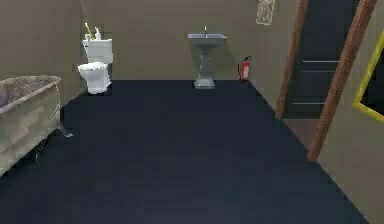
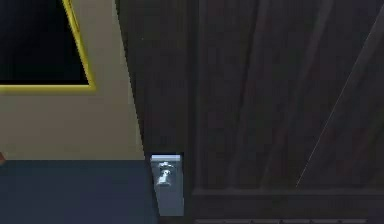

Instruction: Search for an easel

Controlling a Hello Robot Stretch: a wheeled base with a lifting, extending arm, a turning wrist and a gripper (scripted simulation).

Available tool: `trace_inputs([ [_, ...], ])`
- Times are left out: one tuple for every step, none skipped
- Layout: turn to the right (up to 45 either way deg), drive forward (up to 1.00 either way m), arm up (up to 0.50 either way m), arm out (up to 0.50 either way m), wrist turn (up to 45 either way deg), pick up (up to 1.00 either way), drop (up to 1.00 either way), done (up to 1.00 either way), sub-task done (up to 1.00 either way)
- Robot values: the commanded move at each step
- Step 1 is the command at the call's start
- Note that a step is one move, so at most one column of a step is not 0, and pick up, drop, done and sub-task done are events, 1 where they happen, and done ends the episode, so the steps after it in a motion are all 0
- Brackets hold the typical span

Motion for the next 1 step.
trace_inputs([
  [-45.0,0.00,0.00,0.00,0.0,0.00,0.00,0.00,0.00],
])
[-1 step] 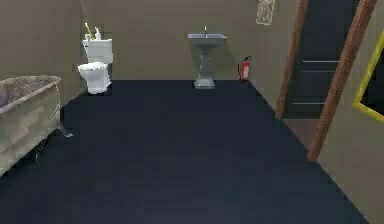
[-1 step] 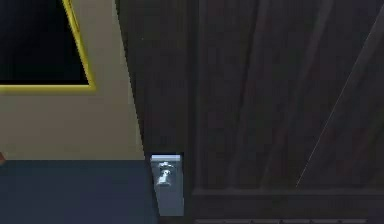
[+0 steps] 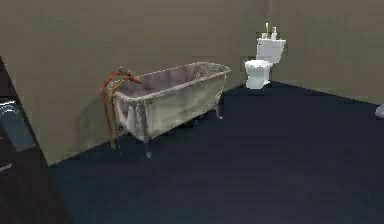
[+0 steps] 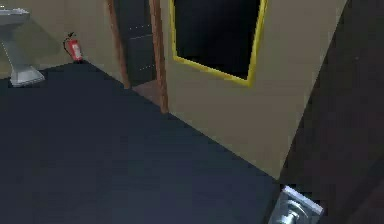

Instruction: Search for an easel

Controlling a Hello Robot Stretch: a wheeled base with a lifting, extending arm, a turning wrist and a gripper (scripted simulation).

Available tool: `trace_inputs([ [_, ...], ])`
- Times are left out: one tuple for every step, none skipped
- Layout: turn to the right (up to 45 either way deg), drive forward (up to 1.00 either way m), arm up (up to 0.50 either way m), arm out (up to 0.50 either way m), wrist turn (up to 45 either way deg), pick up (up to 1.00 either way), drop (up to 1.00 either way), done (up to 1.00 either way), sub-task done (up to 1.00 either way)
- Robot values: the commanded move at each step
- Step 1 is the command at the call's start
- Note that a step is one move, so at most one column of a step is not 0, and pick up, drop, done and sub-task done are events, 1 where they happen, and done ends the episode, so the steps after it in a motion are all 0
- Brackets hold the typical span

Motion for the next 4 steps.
trace_inputs([
  [-21.0,0.00,0.00,0.00,0.0,0.00,0.00,0.00,0.00],
  [0.0,0.10,0.00,0.00,0.0,0.00,0.00,0.00,0.00],
  [45.0,0.00,0.00,0.00,0.0,0.00,0.00,0.00,0.00],
  [36.0,0.00,0.00,0.00,0.0,0.00,0.00,0.00,0.00],
])
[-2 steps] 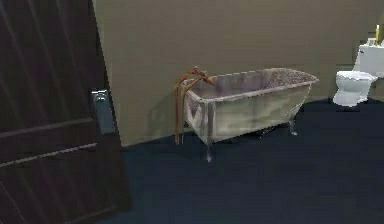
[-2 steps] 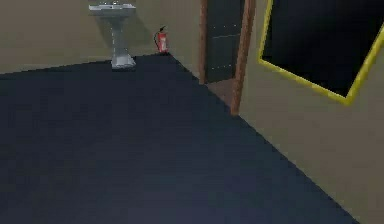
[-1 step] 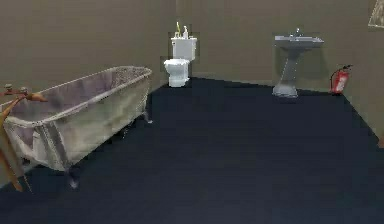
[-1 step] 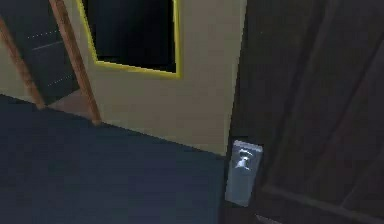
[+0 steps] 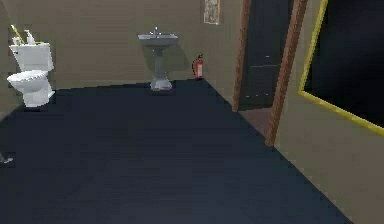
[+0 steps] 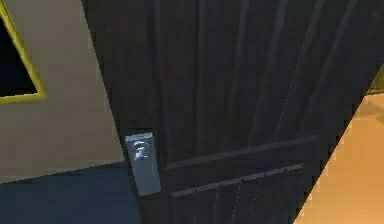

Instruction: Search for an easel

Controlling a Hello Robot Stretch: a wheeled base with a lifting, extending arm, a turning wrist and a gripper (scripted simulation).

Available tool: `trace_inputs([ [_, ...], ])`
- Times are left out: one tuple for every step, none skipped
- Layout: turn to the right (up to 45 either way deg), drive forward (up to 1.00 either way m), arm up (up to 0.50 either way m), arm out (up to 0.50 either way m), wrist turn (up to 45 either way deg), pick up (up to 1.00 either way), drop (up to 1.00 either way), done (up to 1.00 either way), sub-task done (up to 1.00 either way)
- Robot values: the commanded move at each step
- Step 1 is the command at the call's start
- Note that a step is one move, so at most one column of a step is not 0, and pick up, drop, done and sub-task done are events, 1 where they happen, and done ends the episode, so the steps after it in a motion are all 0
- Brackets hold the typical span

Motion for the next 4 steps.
trace_inputs([
  [0.0,0.55,0.00,0.00,0.0,0.00,0.00,0.00,0.00],
  [9.0,0.00,0.00,0.00,0.0,0.00,0.00,0.00,0.00],
  [0.0,1.00,0.00,0.00,0.0,0.00,0.00,0.00,0.00],
  [6.0,0.00,0.00,0.00,0.0,0.00,0.00,0.00,0.00],
])
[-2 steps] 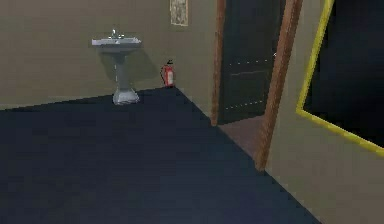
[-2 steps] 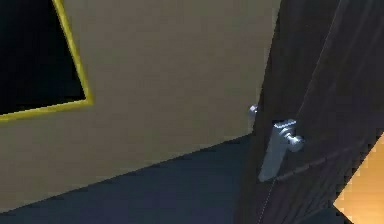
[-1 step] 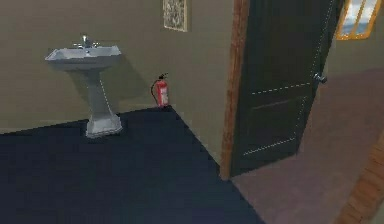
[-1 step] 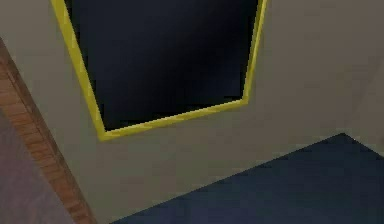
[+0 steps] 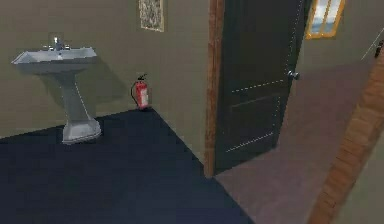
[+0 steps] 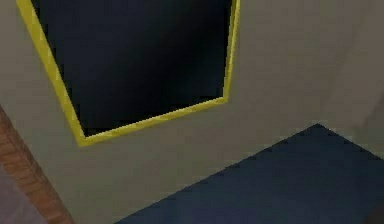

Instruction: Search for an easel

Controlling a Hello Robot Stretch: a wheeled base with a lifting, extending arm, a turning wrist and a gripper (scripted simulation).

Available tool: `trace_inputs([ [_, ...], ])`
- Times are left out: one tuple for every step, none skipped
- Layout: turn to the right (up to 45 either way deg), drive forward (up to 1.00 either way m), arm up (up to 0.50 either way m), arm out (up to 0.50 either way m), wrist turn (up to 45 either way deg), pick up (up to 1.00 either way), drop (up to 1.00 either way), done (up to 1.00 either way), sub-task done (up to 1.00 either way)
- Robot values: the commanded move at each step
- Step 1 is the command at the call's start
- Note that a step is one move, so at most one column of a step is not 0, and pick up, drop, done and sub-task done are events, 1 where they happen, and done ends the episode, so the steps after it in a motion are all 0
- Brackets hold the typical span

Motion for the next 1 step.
trace_inputs([
  [0.0,0.55,0.00,0.00,0.0,0.00,0.00,0.00,0.00],
])
